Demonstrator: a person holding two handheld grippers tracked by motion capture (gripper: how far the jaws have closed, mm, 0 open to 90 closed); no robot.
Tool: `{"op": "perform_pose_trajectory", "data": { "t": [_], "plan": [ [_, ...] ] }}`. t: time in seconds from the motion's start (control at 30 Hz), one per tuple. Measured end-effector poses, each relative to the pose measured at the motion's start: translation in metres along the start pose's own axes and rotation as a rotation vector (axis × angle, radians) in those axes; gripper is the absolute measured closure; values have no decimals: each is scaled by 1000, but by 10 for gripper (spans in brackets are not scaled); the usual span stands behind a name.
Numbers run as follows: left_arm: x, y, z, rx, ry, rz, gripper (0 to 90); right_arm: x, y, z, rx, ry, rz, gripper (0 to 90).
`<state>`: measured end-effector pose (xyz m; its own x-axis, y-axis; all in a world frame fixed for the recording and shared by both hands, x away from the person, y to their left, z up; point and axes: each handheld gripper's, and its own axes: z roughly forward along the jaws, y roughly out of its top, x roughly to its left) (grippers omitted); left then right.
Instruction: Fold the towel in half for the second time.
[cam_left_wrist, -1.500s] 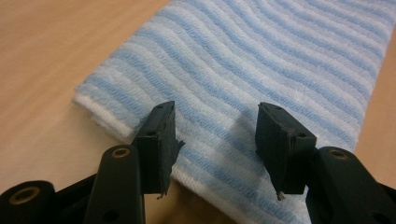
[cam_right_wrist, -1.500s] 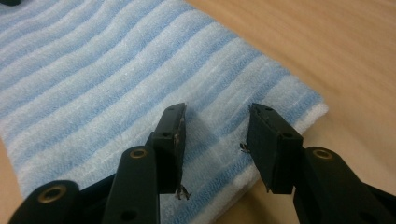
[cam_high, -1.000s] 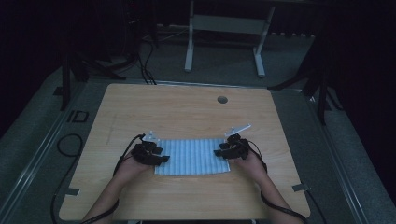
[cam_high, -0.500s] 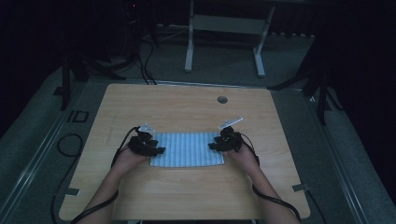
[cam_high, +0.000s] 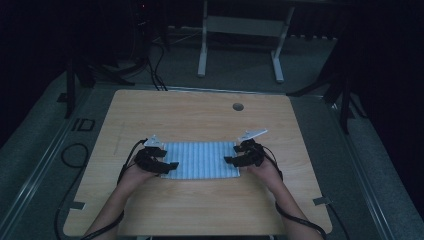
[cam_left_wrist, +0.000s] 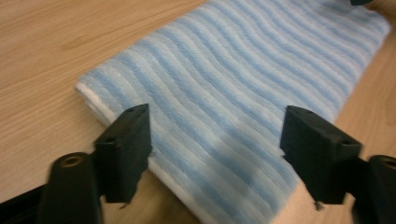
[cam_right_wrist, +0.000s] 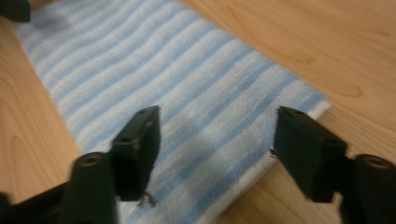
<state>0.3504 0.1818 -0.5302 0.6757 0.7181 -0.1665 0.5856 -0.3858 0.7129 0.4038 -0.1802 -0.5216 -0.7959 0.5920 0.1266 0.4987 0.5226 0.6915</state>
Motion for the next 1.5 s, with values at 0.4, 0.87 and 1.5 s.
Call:
{"op": "perform_pose_trajectory", "data": {
  "t": [0.4,0.87,1.5],
  "plan": [
    [-10,-24,-7,-31,24,17,67,6,-28,-17,-50,-18,-48,117],
    [-14,-55,-23,-54,91,19,15,-9,-71,-35,-62,-70,-10,117],
    [-15,-86,-55,-79,180,-56,16,2,-113,-77,-96,-108,20,118]
  ]
}}
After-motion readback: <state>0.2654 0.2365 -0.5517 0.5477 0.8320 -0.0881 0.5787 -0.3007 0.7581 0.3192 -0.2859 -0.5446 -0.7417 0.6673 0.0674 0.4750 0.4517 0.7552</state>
